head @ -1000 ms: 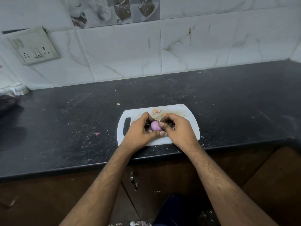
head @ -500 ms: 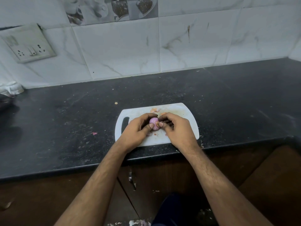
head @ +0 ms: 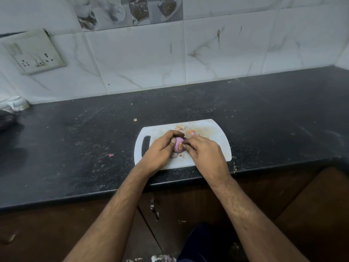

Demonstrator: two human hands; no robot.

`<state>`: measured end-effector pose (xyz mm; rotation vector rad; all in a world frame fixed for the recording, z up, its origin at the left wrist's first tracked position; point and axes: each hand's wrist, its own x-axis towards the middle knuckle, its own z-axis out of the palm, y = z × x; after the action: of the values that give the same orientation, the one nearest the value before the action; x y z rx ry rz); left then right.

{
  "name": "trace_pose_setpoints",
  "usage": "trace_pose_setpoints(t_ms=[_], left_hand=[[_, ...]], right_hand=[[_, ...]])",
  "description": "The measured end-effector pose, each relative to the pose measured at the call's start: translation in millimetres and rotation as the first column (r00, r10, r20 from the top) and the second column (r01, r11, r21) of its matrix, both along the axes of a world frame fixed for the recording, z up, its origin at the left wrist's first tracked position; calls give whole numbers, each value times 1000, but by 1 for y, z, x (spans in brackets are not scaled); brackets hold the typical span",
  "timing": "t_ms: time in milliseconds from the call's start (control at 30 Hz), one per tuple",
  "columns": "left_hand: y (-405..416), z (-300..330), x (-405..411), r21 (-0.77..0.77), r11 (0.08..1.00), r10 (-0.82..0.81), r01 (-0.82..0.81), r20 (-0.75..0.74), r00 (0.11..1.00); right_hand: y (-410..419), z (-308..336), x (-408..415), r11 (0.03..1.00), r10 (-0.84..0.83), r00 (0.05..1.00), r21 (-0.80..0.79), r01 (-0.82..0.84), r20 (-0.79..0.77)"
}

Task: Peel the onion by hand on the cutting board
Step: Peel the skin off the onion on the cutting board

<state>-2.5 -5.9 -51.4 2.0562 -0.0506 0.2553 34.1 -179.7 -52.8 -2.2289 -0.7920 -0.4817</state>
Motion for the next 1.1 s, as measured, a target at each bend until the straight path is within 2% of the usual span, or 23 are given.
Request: trace_pose_setpoints(t_ms=[367, 767, 1000, 1100], left_hand=[[1, 1, 2, 59, 998, -1, 0, 29, 1000], [2, 0, 1, 24, 999, -26, 26, -1, 1000], [-3, 5, -1, 4, 1000, -18, 18, -10, 1000], [-1, 6, -5, -35, 999, -11, 10, -9, 1000]], right_hand=[[0, 1, -3, 1000, -9, 999, -4, 9, 34], [0, 3, 3, 994, 33, 992, 106, -20, -118], [4, 11, -3, 996, -95, 980, -12, 94, -175], [11, 10, -6, 984, -175, 957, 2, 180, -230]])
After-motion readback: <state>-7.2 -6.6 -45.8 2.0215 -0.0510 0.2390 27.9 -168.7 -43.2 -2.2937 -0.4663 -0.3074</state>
